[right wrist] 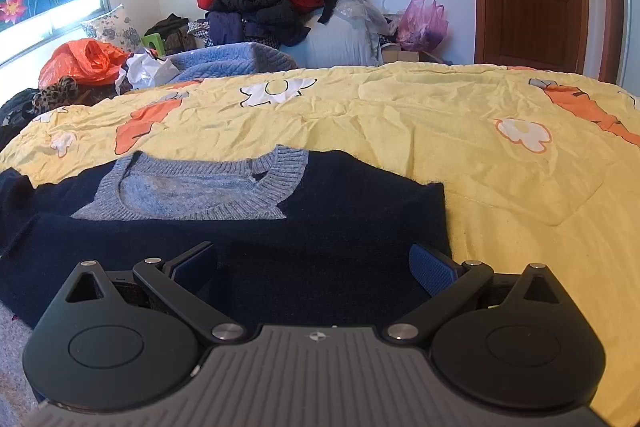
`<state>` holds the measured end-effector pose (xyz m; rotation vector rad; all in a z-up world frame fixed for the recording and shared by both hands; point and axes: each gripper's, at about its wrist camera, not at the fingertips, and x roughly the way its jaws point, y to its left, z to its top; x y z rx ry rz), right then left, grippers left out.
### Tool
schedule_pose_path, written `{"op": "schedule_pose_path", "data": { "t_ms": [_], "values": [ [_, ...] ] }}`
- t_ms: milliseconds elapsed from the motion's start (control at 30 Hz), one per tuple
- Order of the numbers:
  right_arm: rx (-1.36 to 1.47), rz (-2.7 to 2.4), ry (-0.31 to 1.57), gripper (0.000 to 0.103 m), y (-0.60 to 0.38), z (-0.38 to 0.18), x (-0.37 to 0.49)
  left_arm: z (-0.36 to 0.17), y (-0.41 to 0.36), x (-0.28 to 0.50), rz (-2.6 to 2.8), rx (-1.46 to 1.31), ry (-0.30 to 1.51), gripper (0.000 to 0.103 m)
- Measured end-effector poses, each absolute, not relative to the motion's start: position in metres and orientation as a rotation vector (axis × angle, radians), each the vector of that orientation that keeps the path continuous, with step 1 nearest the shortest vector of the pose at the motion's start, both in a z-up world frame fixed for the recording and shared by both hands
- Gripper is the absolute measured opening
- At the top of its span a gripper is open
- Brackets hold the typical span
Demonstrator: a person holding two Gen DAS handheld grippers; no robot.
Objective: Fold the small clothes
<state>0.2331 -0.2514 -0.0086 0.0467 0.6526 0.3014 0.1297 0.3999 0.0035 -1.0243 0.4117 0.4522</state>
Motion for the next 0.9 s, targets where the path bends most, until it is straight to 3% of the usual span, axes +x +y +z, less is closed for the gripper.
{"op": "schedule_pose_path", "data": {
  "t_ms": [233,467,500,533,567,600,767,900],
  "values": [
    [0.037,0.296,0.654,0.102,-0.25,-0.009,0.233,-0.016,0.423,0.158,0.321,-1.157,0.329,0.103],
    [0.03,0.293,0.654,0.102,-0.249,-0.009,0.233,-0.014,0.422,0.191,0.362,-1.015,0.366,0.103],
    [0.029,0.293,0.654,0.102,-0.249,-0.009,0.233,-0.013,0.421,0.193,0.387,-1.001,0.375,0.09],
    [0.028,0.292,0.654,0.102,-0.249,-0.009,0.233,-0.013,0.421,0.196,0.413,-0.981,0.401,0.053],
    [0.028,0.292,0.654,0.102,-0.249,-0.009,0.233,-0.015,0.422,0.2,0.447,-0.96,0.453,0.033],
    [0.028,0.292,0.654,0.102,-0.249,-0.009,0.233,-0.018,0.422,0.201,0.494,-0.932,0.495,0.004],
    [0.028,0.292,0.654,0.102,-0.249,-0.009,0.233,0.003,0.398,0.189,0.566,-0.764,0.466,0.004],
    [0.028,0.292,0.654,0.102,-0.249,-0.009,0.233,0.059,0.305,0.188,0.44,-0.453,0.37,0.004]
  ]
}}
